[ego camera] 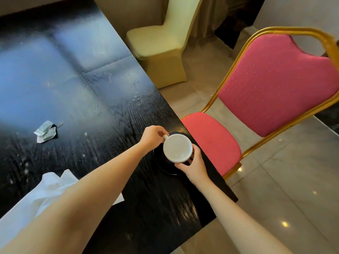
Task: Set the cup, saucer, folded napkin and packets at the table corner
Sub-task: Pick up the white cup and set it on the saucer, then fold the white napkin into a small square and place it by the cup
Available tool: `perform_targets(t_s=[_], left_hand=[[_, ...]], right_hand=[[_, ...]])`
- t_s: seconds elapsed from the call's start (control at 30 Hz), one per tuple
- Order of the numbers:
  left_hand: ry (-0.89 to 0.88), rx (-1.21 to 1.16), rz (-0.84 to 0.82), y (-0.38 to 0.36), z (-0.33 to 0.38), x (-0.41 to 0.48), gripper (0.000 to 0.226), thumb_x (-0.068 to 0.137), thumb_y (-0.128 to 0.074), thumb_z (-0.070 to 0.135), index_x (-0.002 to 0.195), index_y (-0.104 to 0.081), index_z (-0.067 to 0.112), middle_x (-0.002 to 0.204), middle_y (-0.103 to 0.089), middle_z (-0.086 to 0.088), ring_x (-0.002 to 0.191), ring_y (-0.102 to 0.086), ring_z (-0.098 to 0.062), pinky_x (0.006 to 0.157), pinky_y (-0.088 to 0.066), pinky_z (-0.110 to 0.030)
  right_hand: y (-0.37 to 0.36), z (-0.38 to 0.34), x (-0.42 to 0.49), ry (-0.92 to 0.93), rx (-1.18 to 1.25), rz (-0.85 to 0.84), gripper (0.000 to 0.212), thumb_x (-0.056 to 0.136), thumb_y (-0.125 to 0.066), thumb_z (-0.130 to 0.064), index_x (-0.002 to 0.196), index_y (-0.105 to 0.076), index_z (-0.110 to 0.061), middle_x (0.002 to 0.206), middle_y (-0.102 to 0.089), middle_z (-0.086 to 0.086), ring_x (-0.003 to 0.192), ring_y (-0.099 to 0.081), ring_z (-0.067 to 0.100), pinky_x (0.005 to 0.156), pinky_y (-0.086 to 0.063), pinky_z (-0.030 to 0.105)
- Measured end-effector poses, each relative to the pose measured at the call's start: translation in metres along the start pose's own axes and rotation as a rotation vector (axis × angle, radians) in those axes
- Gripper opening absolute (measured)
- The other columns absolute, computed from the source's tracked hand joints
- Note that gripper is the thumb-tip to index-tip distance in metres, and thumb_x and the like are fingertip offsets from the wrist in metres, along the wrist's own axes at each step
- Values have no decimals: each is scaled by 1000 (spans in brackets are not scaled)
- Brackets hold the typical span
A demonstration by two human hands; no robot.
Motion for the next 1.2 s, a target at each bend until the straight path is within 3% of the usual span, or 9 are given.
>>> perform_targets(t_s=[0.13, 0.37, 0.53, 0.7, 0.87, 0.97, 1.07, 1.13, 1.2], left_hand=[[-46, 6, -7, -3, 6, 5, 16, 81, -65, 6, 92, -75, 12, 96, -73, -5, 93, -65, -17, 84, -47, -24], [-56, -10, -36, -5, 5, 8, 19, 81, -65, 4, 97, -73, 11, 99, -72, -5, 91, -63, -14, 83, -44, -21], [-40, -60, -88, 4, 2, 3, 29, 81, -62, -4, 107, -66, 9, 101, -72, -9, 88, -68, -22, 83, -53, -26], [-31, 28, -122, 35, 12, -6, 32, 85, -58, -2, 115, -62, 8, 110, -69, -14, 99, -65, -28, 90, -52, -39], [24, 147, -130, 84, 28, -20, 30, 90, -56, 13, 119, -61, 9, 120, -64, -9, 109, -60, -24, 84, -49, -28], [85, 204, -155, 113, 30, -35, 29, 90, -57, 19, 118, -61, 14, 119, -62, -5, 97, -63, -24, 68, -54, -28], [128, 258, -195, 139, 26, -56, 28, 89, -55, 20, 116, -62, 15, 103, -64, -4, 69, -58, -16, 74, -56, -34], [161, 271, -192, 156, 20, -73, 29, 89, -54, 21, 116, -62, 13, 96, -61, -7, 71, -58, -17, 78, -57, -38], [186, 283, -173, 174, 9, -93, 31, 89, -54, 21, 118, -61, 12, 92, -60, -9, 79, -57, -19, 71, -56, -38]], right_hand=[[-2, 0, -4, 12, -19, 82, 79, 66, -81, -9, 130, -35, -18, 123, -42, -7, 120, -42, 11, 102, -41, 29], [-3, -2, -6, 0, -36, 87, 81, 67, -81, -10, 132, -34, -17, 124, -40, -7, 120, -41, 10, 102, -40, 29], [4, -2, -3, -60, -98, 18, 83, 67, -81, -14, 134, -32, -16, 126, -41, -2, 119, -43, 13, 99, -41, 29], [17, -11, 0, -200, -239, -114, 97, 66, -80, -11, 143, -20, -14, 141, -40, 6, 121, -49, 24, 102, -43, 38], [43, -50, 3, -304, -520, -241, 101, 68, -79, -8, 146, -14, -8, 148, -33, 16, 132, -39, 31, 105, -39, 40], [55, -83, 3, -350, -723, -358, 91, 72, -78, -13, 143, -21, -6, 145, -37, 17, 128, -44, 32, 100, -44, 39], [52, -123, 9, -329, -877, -463, 82, 74, -77, -13, 140, -29, -3, 138, -45, 18, 118, -54, 31, 98, -49, 41], [37, -151, 12, -292, -987, -564, 81, 77, -75, -14, 142, -27, -2, 139, -45, 20, 121, -52, 32, 100, -47, 42], [12, -178, 11, -237, -1087, -687, 80, 80, -72, -16, 144, -25, -5, 142, -43, 20, 126, -47, 32, 102, -44, 44]])
Point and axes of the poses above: each hand's wrist, its own x-axis towards the middle knuckle, its own y-axis out of the back of the hand, z = x × y, the point moved 6 cm from there along x, towards the middle knuckle
